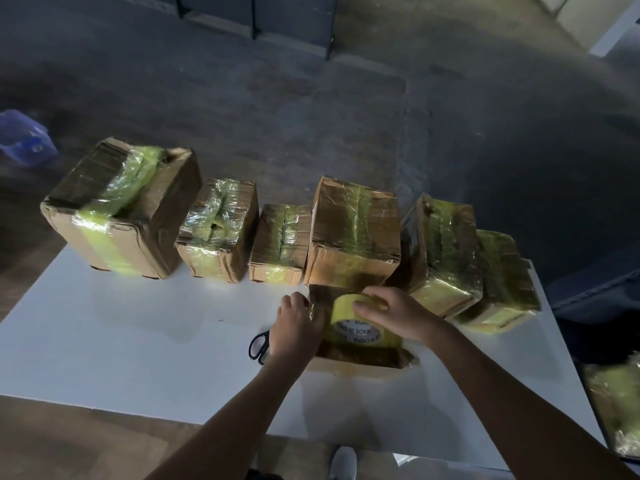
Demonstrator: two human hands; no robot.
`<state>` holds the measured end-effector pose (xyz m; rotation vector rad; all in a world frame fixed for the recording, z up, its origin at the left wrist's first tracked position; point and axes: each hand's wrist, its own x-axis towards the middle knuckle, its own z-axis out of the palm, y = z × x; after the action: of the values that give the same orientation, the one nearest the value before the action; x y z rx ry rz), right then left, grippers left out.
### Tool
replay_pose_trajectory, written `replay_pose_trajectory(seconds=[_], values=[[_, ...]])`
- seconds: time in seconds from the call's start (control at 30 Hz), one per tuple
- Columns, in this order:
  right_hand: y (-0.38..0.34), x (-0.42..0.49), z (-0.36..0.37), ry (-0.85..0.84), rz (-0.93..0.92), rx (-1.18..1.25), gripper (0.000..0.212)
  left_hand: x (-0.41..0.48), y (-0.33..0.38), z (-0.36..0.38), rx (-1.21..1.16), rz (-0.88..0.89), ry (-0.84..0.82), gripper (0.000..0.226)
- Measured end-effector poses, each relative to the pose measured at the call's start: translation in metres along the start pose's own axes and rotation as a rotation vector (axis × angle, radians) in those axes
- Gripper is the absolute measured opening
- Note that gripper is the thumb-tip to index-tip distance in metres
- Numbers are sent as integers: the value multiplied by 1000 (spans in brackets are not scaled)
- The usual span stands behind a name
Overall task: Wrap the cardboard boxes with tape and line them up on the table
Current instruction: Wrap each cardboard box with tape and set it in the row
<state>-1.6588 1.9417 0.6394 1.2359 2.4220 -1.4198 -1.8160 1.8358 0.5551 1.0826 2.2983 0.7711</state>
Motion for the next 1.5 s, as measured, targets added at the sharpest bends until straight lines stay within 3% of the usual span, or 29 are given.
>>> replay_pose_trajectory(seconds=[0.1,0.3,0.37,0.47,0.53,0.67,0.83,0.9,1.07,1.27,1.37,1.43,1.5], values=[[7,-2,-6,77,-95,-140,35,0,-2,-5,91,44,16,38],[4,-11,-7,230,-78,-527,43,-6,7,-8,193,146,72,32],[2,-9,-4,265,-64,-553,45,-5,12,-12,331,358,106,31],[4,-9,-2,273,-70,-540,44,-16,6,-14,323,804,117,33],[6,-8,-3,279,-85,-544,45,-30,-5,-8,364,895,44,49],[8,-2,2,271,-155,-516,48,-37,-14,-5,649,872,-1,77],[30,-11,-7,139,-70,71,31,-35,-6,-6,618,897,1,81],[38,-13,-10,101,-28,147,33,-35,-6,-7,622,894,8,77],[38,-16,-35,188,-176,-207,31,-33,-7,-15,714,823,-71,73],[26,-16,-26,258,-123,-533,43,-40,16,-3,748,750,-133,92],[17,-10,-27,266,-63,-580,49,-39,25,15,664,760,-155,108],[19,-11,-28,274,-93,-597,51,-37,20,21,665,743,-221,107],[27,-16,-29,242,-146,-456,49,-36,14,24,681,723,-237,105]])
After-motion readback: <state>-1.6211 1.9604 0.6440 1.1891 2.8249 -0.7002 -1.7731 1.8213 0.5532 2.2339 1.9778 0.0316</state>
